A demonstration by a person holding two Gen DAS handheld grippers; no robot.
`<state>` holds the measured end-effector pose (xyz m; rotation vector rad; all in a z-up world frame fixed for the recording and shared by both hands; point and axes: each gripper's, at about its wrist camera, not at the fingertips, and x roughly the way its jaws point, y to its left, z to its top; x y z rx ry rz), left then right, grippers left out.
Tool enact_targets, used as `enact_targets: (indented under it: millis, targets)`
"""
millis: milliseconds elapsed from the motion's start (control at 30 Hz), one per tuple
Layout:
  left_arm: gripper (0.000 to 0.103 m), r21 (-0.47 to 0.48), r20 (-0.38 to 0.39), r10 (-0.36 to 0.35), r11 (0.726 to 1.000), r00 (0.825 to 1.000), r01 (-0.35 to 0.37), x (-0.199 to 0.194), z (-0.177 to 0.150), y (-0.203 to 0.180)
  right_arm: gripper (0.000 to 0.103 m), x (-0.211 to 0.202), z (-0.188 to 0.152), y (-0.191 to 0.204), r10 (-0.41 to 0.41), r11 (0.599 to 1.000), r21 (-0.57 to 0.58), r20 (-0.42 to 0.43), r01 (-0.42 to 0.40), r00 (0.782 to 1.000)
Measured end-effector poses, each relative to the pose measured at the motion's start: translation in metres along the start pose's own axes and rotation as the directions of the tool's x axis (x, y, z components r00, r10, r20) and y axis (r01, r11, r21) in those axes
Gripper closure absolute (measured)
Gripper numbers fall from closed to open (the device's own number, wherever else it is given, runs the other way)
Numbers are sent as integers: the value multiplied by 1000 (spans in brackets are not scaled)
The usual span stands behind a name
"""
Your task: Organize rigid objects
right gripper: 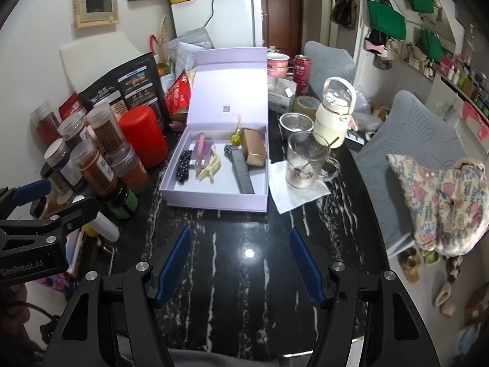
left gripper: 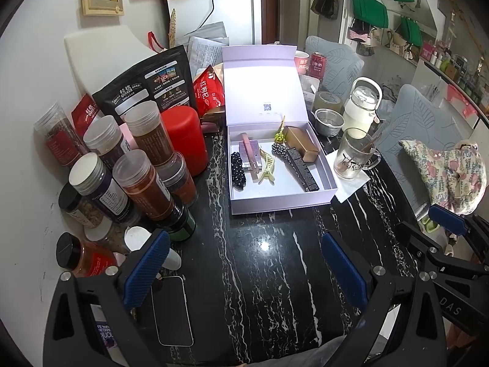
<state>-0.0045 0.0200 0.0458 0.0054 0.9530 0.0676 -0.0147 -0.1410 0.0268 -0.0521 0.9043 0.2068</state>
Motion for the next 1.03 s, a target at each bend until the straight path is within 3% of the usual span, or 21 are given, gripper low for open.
enact_targets:
  millis: [533,1033]
  targets:
    - [2,13,-40,-24,1000,999,25,7,9,-9,36,-2,4,-10,-24,1000,18,-25,24,999]
    - [2,-20,-105,-27,999,994,25,36,30,-38,36,16,23,-45,-7,1000,-12,-84,6,996]
